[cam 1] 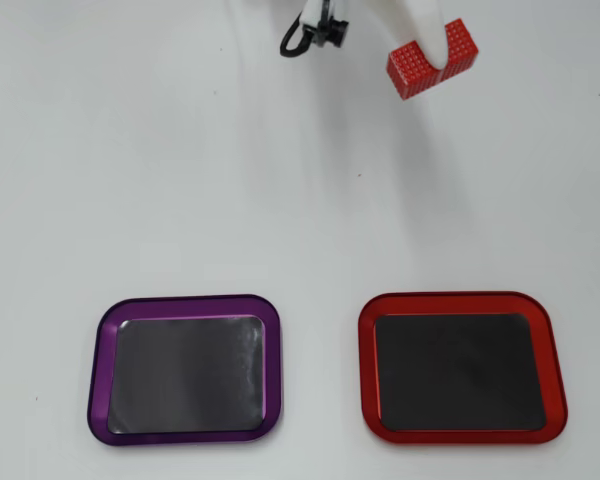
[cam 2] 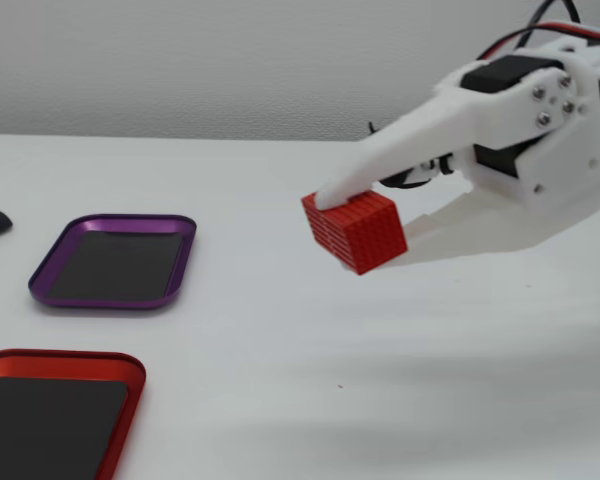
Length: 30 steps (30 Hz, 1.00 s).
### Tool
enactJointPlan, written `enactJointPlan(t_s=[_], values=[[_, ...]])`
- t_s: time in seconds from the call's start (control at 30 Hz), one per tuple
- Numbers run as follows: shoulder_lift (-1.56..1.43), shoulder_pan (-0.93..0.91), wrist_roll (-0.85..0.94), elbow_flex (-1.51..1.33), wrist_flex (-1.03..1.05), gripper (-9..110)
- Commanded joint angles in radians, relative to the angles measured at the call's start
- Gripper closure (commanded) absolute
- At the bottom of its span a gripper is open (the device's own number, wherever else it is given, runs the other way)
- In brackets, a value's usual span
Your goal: Grasp a red block and put it in the left red dish.
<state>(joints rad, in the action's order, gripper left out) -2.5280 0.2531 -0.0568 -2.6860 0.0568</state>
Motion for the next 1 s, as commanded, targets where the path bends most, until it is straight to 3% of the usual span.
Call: enactJointPlan(t_s=[0.0,0.37,0.63,0.97], values=[[0.252,0.008,-0.037,0.202,-0.026,102],[0.931,0.002,-0.035,0.661,-0.018,102],[1.134,-0.003,-0.032,0.965,-0.014,102],[1.325,-0.003,-0.034,1.333,0.156,102]])
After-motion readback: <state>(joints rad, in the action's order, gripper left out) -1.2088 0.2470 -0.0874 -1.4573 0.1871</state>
